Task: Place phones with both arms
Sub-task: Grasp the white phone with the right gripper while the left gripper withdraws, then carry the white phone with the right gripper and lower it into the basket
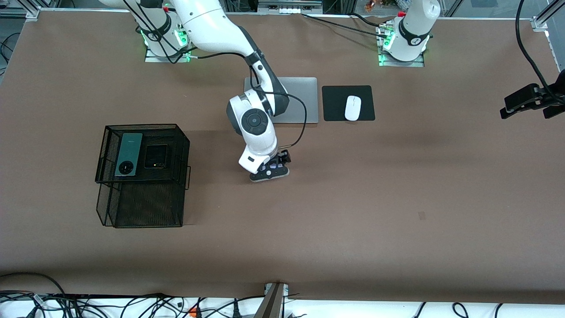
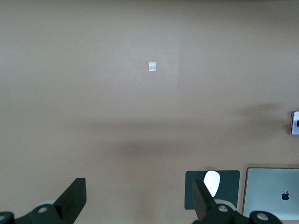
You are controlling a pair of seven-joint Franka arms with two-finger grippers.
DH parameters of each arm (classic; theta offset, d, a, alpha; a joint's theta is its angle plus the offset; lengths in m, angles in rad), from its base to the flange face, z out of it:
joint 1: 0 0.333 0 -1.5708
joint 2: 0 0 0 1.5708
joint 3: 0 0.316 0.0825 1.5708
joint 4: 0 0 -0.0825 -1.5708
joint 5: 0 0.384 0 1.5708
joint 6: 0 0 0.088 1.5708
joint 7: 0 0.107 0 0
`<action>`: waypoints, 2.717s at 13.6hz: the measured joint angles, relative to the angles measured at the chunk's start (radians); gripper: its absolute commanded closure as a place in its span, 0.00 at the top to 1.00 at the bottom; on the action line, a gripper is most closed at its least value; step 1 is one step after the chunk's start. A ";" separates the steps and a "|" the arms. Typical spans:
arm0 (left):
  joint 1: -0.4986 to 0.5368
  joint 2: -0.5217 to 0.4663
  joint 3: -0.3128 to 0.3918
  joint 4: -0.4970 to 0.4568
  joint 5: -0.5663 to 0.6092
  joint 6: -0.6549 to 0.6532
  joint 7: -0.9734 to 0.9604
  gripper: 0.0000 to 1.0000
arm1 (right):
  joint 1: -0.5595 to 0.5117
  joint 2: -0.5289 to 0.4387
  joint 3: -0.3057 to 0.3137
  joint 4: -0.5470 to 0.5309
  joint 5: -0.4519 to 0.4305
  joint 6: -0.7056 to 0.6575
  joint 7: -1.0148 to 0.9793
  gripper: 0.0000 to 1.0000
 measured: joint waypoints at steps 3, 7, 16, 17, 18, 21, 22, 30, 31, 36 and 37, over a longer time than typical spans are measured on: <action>0.043 0.000 -0.075 -0.017 0.000 0.000 -0.004 1.00 | 0.008 0.000 0.002 -0.008 0.000 0.019 0.000 1.00; 0.110 -0.006 -0.168 -0.091 0.000 0.054 -0.019 1.00 | 0.019 0.000 0.002 -0.041 0.000 0.065 -0.001 1.00; 0.122 -0.101 -0.168 -0.234 0.006 0.125 -0.019 1.00 | 0.026 0.009 0.002 -0.063 0.000 0.117 -0.005 1.00; 0.123 -0.102 -0.168 -0.235 0.008 0.126 -0.019 1.00 | 0.027 0.013 0.003 -0.065 0.000 0.130 -0.005 1.00; 0.123 -0.102 -0.168 -0.236 0.009 0.127 -0.019 1.00 | 0.029 0.016 0.003 -0.068 0.000 0.145 -0.006 0.87; 0.123 -0.102 -0.168 -0.241 0.009 0.130 -0.019 1.00 | 0.033 0.023 0.001 -0.074 -0.001 0.177 -0.006 0.00; 0.123 -0.102 -0.168 -0.241 0.009 0.130 -0.019 1.00 | 0.033 0.024 0.001 -0.074 -0.001 0.179 -0.006 0.00; 0.124 -0.103 -0.172 -0.241 0.009 0.130 -0.024 1.00 | 0.002 -0.120 -0.267 -0.050 0.001 -0.026 -0.062 0.00; 0.124 -0.103 -0.173 -0.241 0.009 0.130 -0.030 1.00 | -0.030 -0.165 -0.297 -0.051 0.002 -0.070 -0.136 0.00; 0.124 -0.108 -0.178 -0.240 0.009 0.120 -0.040 1.00 | -0.296 -0.240 -0.335 -0.074 0.014 -0.139 -0.538 0.00; 0.124 -0.111 -0.183 -0.240 0.009 0.117 -0.053 1.00 | -0.345 -0.232 -0.324 -0.082 0.042 -0.140 -0.587 0.00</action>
